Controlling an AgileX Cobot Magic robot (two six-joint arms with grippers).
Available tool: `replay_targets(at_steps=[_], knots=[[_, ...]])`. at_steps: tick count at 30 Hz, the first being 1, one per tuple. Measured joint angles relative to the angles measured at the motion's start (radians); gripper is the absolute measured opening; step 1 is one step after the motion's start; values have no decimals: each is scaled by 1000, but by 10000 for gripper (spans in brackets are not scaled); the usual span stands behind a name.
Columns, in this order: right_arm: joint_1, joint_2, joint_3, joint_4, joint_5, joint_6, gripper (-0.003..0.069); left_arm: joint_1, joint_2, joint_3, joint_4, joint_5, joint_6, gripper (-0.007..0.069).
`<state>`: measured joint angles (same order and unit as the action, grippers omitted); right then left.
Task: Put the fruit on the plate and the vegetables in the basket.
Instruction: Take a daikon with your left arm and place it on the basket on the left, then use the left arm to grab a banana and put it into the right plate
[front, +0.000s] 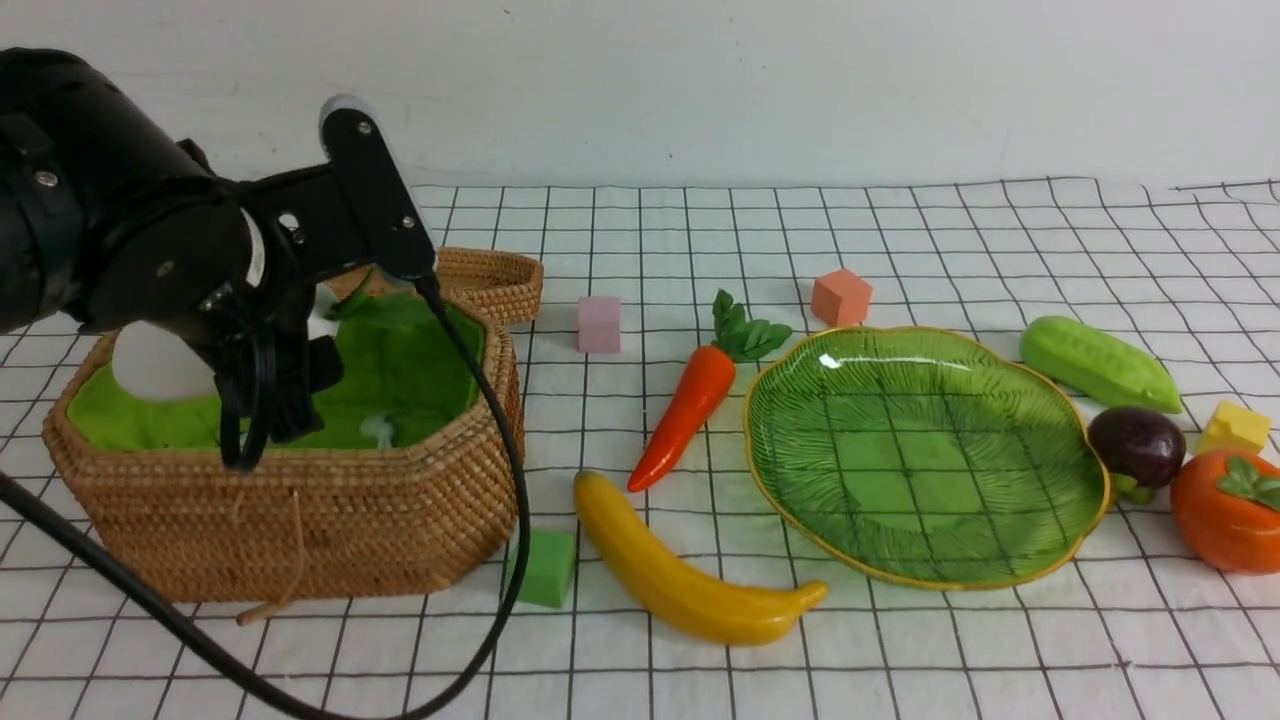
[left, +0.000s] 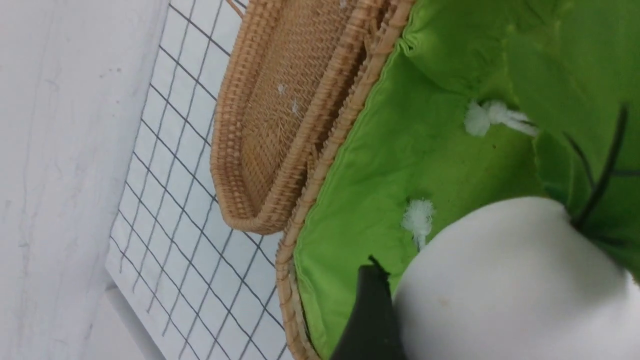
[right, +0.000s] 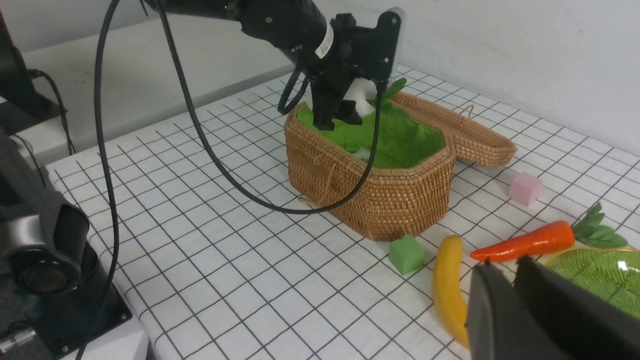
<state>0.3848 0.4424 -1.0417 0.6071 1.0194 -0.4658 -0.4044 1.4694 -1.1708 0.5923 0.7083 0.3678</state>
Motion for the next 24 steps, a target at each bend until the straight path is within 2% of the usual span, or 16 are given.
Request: replay_targets(at_steps=[3,5,9,10,11,12,15,16,18,19,20,21,22,24], knots=[[0,0,0,1,9,0,88,0,0,-3,36,-20,-2,651],[0,0,0,2,11,1,88,0,0,-3,47,-19,-4,667],[0,0,0,2,13,1,88,0,-1,-3,35,4,-44,657],[0,0,0,-1,13,1,88,0,-3,-4,-12,23,-108,628],[0,0,0,-1,13,1,88,0,-5,-4,-20,23,-108,623],[0,0,0,-5,15,1,88,-6,-14,-4,-104,50,-193,569],[0,0,0,-10,20,17,88,-56,-33,-6,-227,116,-283,396],[0,0,0,-14,20,39,88,-105,-40,-9,-287,148,-291,295],[0,0,0,-26,28,79,90,-167,-41,-14,-341,182,-281,153],[0,0,0,-31,32,91,90,-196,-39,-17,-362,195,-270,119],[0,0,0,-59,57,154,92,-268,-24,-30,-402,227,-232,20],[0,0,0,-59,57,154,92,-268,-24,-33,-407,231,-232,12],[0,1,0,-88,89,208,95,-326,10,-67,-445,262,-198,-13],[0,3,0,-139,148,280,99,-365,78,-125,-479,305,-167,-13]])
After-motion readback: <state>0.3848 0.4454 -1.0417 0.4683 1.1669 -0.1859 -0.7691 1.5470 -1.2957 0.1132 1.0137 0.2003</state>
